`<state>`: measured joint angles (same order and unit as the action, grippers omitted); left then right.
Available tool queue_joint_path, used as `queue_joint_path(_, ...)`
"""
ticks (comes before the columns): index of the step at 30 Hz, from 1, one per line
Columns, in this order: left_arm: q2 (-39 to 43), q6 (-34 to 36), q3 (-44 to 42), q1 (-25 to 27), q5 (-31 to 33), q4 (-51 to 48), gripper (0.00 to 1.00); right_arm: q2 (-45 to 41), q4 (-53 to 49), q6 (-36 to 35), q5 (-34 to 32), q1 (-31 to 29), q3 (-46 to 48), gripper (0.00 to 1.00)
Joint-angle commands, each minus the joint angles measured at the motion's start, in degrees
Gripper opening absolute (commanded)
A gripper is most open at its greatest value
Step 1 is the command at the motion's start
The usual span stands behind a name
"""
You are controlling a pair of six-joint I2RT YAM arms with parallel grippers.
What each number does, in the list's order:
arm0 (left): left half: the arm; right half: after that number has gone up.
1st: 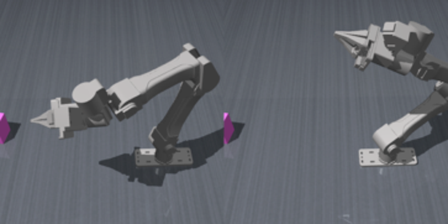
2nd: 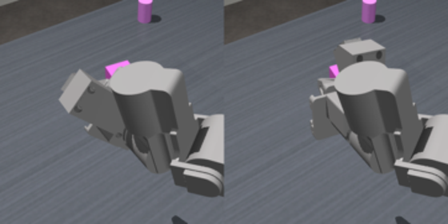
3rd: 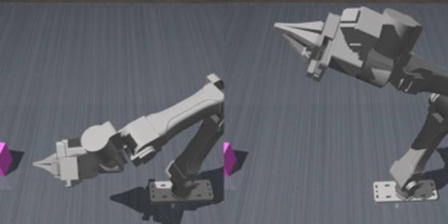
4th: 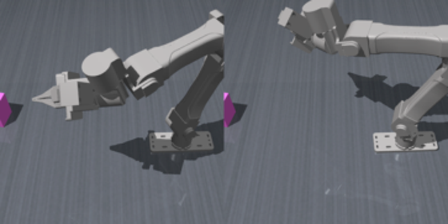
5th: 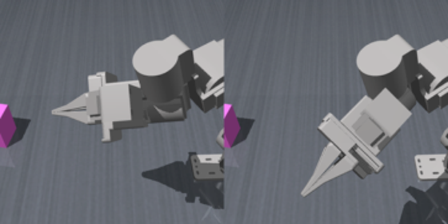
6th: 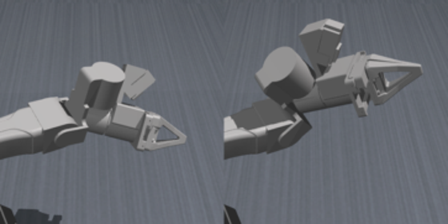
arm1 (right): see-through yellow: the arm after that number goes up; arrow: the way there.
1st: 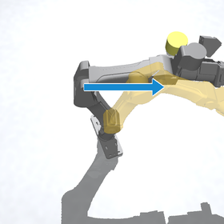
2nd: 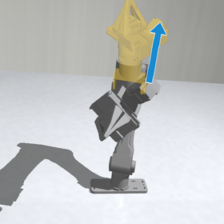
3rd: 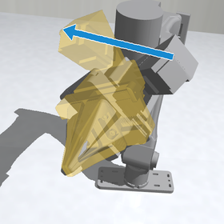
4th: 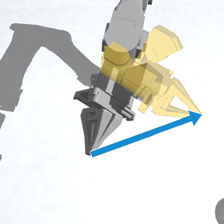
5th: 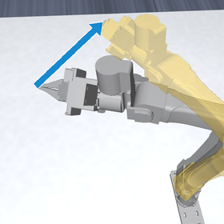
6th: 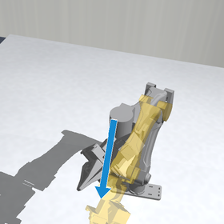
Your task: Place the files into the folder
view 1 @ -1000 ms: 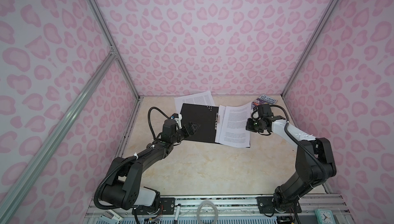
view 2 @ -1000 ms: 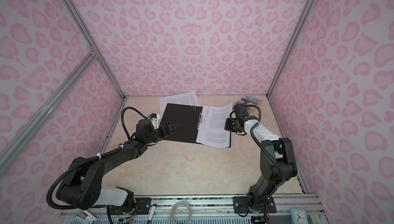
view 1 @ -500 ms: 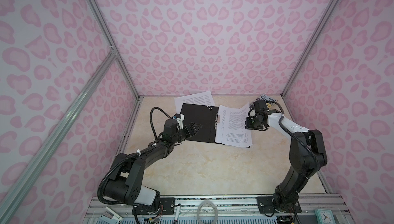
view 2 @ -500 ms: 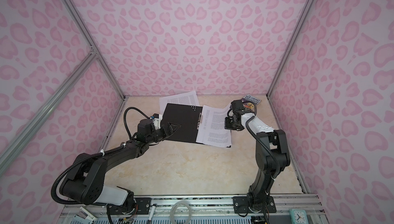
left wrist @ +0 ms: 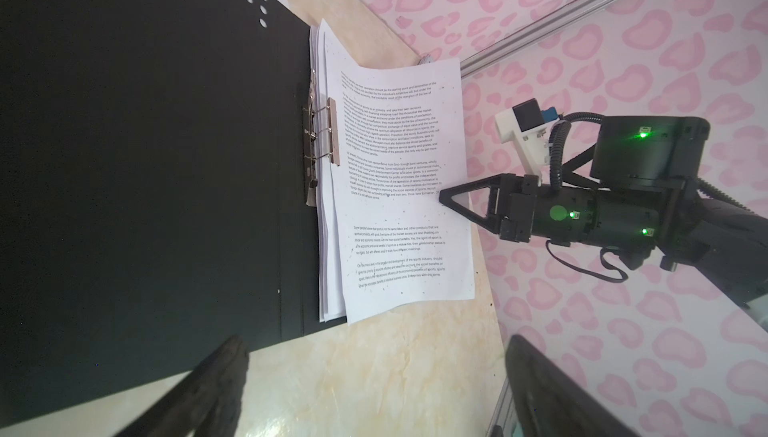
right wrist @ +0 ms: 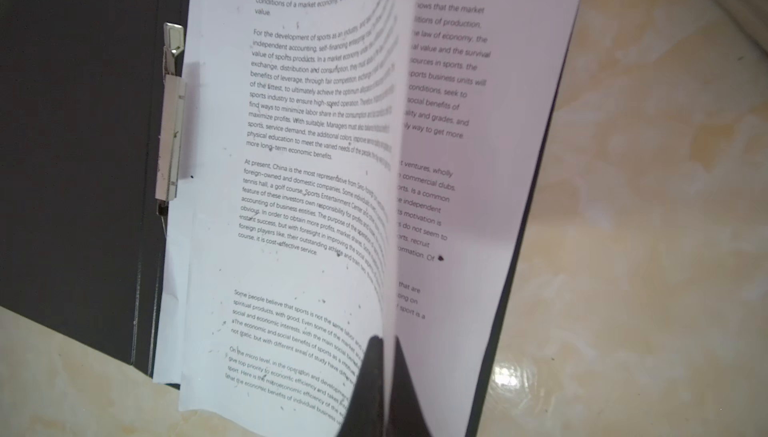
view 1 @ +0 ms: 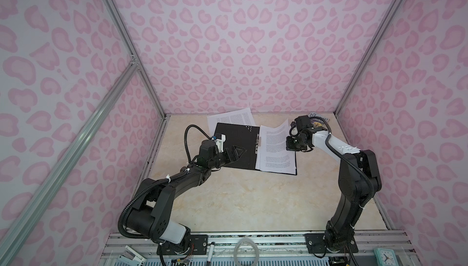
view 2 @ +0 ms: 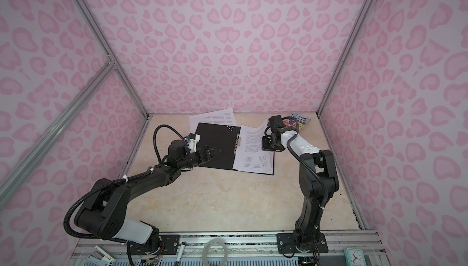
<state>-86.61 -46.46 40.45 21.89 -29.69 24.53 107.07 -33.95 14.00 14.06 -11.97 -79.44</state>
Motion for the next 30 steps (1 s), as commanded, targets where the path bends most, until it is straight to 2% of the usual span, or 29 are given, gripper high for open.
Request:
queue_joint_path(1,-0.97,0.32,0.69,0.01,-1.15,2.35,0.98,0.69,0.59,1.75,0.26,-0.10,0.40,0.00)
queue_joint_path(30,-2.58,-0.38,1.48,0.11,-1.60,1.94,0.98,1.35,6.94,8.46,3.36,0.02,2.54,0.00)
